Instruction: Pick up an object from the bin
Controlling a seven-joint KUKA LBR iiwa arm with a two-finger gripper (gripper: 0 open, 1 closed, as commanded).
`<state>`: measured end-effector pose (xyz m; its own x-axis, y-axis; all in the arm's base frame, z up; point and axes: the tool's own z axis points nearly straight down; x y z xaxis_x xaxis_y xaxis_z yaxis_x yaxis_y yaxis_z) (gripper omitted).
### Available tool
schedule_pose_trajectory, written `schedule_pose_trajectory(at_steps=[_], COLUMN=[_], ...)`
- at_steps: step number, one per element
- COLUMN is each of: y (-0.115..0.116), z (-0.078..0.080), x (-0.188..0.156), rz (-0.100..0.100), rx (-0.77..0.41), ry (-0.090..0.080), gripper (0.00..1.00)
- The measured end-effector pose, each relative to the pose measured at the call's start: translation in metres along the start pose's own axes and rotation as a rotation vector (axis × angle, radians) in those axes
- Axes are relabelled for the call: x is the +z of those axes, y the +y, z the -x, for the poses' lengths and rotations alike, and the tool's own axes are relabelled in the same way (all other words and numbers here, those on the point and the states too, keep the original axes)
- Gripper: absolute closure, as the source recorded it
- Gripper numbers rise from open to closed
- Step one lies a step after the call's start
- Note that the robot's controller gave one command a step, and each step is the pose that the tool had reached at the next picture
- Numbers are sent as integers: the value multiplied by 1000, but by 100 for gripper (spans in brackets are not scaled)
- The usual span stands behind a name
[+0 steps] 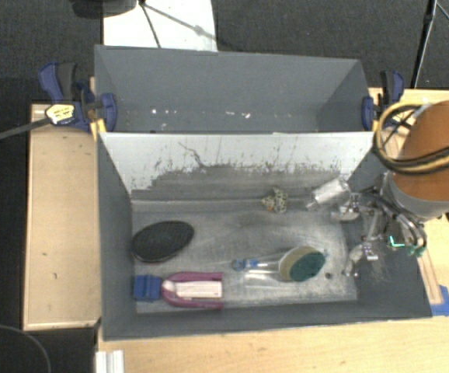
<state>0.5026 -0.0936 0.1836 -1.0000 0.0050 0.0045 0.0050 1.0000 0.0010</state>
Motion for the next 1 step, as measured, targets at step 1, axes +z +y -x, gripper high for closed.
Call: schedule_pose_trajectory(at_steps=[1], y=[91], z=[7], x=[113], rz=[-2], rx=[-75], ry=[-10], gripper=[0])
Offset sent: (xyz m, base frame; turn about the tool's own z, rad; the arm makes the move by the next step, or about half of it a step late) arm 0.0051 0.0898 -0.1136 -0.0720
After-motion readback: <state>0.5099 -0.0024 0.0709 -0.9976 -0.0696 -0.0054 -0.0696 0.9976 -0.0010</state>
